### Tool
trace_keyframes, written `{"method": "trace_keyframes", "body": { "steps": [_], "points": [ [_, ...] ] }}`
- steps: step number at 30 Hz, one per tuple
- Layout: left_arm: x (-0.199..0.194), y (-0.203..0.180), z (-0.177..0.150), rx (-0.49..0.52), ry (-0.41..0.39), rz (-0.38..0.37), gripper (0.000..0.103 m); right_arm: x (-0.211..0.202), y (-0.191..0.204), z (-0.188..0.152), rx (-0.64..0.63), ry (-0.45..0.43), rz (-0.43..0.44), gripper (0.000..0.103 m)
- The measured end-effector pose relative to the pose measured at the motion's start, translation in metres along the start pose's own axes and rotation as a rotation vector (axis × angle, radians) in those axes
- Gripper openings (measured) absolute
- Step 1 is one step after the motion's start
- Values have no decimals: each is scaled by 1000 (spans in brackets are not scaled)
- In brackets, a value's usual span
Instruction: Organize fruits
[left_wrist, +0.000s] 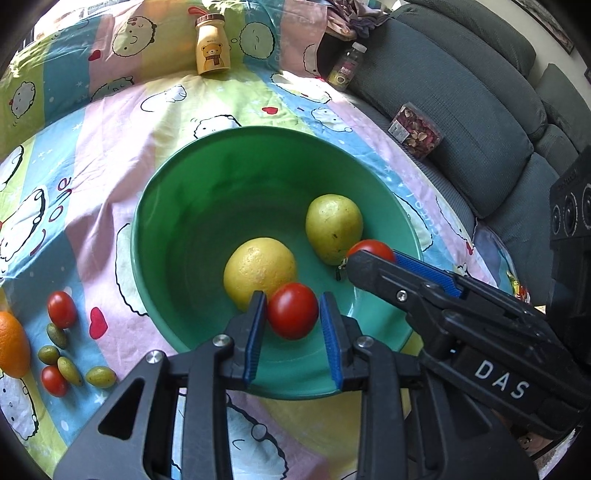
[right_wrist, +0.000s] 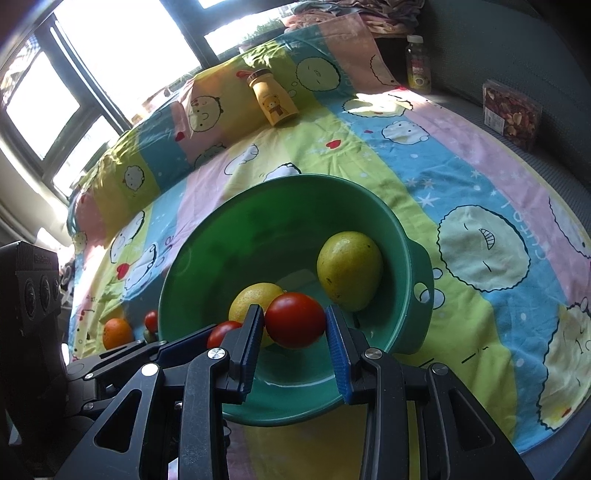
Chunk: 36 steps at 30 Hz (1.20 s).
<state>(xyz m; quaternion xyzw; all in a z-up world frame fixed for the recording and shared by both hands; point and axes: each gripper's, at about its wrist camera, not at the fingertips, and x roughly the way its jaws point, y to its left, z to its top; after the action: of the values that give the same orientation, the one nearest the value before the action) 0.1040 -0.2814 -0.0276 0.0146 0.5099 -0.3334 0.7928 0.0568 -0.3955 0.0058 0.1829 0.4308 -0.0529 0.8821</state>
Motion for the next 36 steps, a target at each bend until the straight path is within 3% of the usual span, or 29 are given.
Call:
{"method": "trace_keyframes", "body": {
  "steps": [2, 4, 7, 13, 23, 28, 34, 36],
  "points": [
    [-2, 0, 0, -8, -1, -5, 42, -2, -1, 1, 10, -5, -3, 37],
    [-6, 2, 0, -16, -8, -2, 54, -5, -2, 4, 18, -5, -9, 44],
    [-15, 4, 0, -24, -18, -17, 60, -12, -2, 5, 22, -24, -15, 59],
    [-53, 12, -5, -26, -97, -1, 73, -30, 14, 6, 1, -64, 32, 71],
    [-115, 82, -34, -161, -177, 113, 75, -48, 79, -5, -122, -104, 123, 75],
    [-138, 129, -58, -264, -190, 194, 75, -38, 110, -18, -175, -69, 160, 76],
    [-146, 167, -88, -341, -175, 245, 75, -11, 141, -34, -236, 7, 185, 76],
    [-143, 174, -97, -352, -172, 232, 75, -1, 150, -39, -256, 34, 184, 76]
  ]
}}
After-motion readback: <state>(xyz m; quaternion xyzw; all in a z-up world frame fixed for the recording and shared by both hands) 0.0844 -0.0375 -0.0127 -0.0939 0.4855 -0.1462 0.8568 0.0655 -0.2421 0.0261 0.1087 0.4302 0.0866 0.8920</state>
